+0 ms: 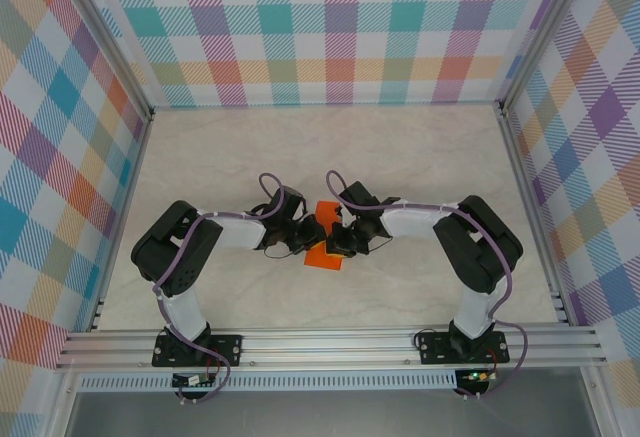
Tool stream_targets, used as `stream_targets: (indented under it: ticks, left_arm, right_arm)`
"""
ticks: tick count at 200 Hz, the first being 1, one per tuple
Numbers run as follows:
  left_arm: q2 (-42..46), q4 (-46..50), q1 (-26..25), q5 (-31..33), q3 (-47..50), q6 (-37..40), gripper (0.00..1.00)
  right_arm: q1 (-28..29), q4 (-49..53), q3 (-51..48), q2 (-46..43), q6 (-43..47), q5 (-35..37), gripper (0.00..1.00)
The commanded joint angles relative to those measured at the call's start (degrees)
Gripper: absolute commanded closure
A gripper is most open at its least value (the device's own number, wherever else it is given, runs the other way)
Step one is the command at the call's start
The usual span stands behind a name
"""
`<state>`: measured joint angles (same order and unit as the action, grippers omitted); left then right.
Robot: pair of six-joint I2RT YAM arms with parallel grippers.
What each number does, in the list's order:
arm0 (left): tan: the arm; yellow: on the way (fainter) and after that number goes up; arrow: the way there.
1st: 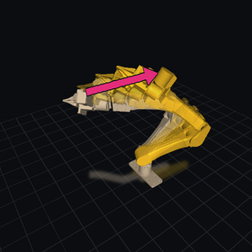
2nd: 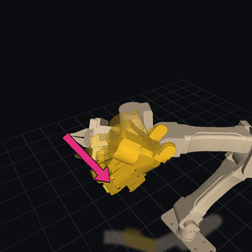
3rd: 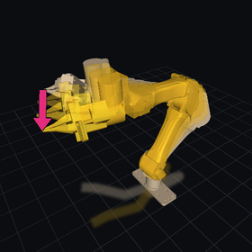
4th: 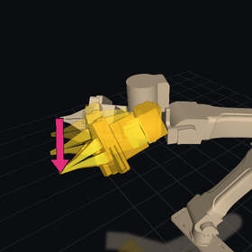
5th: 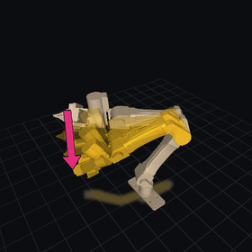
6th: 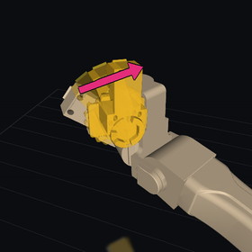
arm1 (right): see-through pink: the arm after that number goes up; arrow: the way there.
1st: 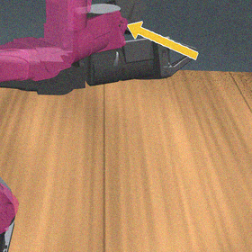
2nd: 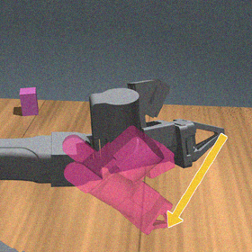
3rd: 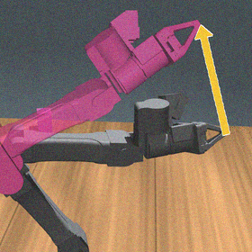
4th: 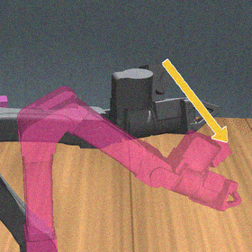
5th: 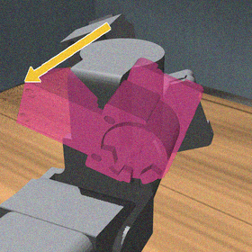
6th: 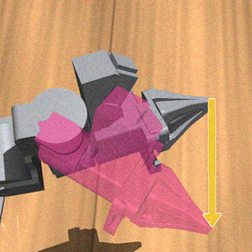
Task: Fold a paper plane with a square sheet of paper (pick it up from the middle)
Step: Fold the triangle a second time at the center of the table.
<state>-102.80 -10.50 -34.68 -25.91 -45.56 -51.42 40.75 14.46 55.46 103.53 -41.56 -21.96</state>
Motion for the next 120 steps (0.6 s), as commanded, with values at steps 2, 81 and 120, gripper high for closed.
stream_targets:
  ticks: [2, 81, 120]
  left_arm:
    - [-2.2, 4.9, 0.4, 2.8, 1.1, 0.4, 0.91]
    - [-2.1, 4.5, 0.4, 2.8, 1.5, 0.3, 0.91]
    - [-2.1, 4.3, 0.4, 2.6, 1.4, 0.3, 0.91]
  right_arm:
    - [0.2, 2.1, -1.0, 0.2, 0.4, 1.9, 0.89]
    - [0.2, 1.2, -1.1, -6.3, -0.1, -1.3, 0.87]
    - [0.7, 1.2, -0.8, -5.3, -1.7, -3.7, 0.87]
